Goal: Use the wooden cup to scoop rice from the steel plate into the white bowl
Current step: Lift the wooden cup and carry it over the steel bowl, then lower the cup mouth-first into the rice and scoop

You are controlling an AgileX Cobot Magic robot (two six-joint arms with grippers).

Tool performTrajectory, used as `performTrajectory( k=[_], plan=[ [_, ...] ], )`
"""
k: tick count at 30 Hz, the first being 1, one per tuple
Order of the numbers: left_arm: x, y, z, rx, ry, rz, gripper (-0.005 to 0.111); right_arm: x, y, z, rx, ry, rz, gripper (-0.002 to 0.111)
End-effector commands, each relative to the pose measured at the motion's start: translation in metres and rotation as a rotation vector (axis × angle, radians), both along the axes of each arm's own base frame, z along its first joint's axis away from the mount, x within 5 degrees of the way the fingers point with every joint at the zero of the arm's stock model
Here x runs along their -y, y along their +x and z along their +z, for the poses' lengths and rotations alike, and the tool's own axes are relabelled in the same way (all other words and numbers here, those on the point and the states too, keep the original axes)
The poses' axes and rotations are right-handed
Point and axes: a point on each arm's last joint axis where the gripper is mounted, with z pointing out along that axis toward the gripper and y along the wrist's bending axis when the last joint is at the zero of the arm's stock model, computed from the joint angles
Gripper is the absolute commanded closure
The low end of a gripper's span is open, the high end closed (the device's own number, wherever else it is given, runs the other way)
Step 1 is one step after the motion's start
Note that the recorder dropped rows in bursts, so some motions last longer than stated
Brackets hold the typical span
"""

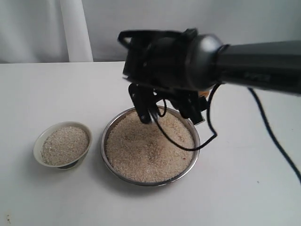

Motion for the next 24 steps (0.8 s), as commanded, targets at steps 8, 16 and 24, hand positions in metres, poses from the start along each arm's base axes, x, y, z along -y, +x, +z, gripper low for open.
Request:
performTrajectory(
  k=[8,16,24],
  plan=[
    [0.000,0.000,0.000,0.003,-0.005,-0.002,0.107,-0.014,0.001,-0.055,-0.042,-0.089,-0.014,0.108],
    [0.000,0.000,0.000,0.003,-0.005,-0.002,0.107,0.000,-0.009,-0.080,-0.078,-0.193,0.003,0.108],
    [0.000,0.000,0.000,0.003,-0.005,-0.002,0.107,-0.001,-0.009,-0.108,-0.121,-0.245,0.007,0.108]
  ],
)
